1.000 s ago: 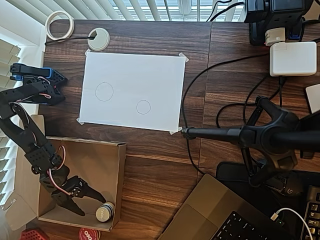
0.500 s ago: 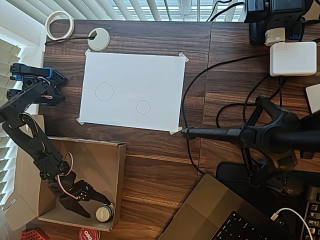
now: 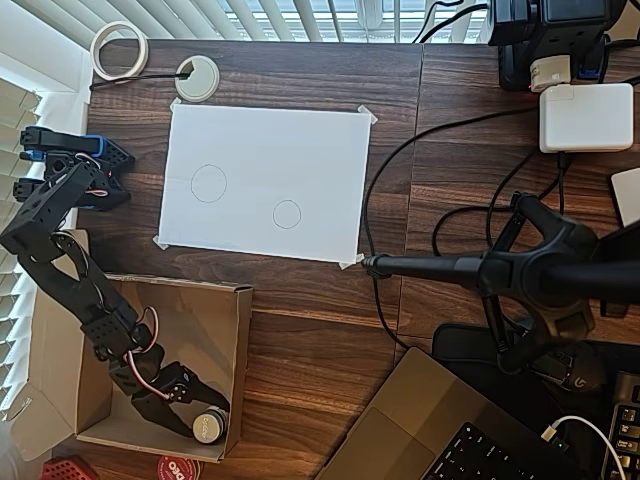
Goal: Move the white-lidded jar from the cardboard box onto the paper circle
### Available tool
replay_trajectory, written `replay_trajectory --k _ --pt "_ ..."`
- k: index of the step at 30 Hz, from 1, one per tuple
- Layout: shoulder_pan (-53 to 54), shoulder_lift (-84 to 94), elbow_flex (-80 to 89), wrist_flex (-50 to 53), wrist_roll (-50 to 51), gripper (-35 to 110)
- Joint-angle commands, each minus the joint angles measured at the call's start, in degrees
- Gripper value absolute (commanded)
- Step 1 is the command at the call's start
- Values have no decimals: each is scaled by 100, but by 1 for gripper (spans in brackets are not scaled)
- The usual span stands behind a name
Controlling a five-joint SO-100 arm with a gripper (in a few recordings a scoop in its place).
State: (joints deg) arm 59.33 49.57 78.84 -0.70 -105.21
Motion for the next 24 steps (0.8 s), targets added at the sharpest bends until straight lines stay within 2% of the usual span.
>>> replay_trajectory --k 1,24 --pt "88 237 -466 -237 -88 38" --pt "211 -299 -853 -589 -185 35"
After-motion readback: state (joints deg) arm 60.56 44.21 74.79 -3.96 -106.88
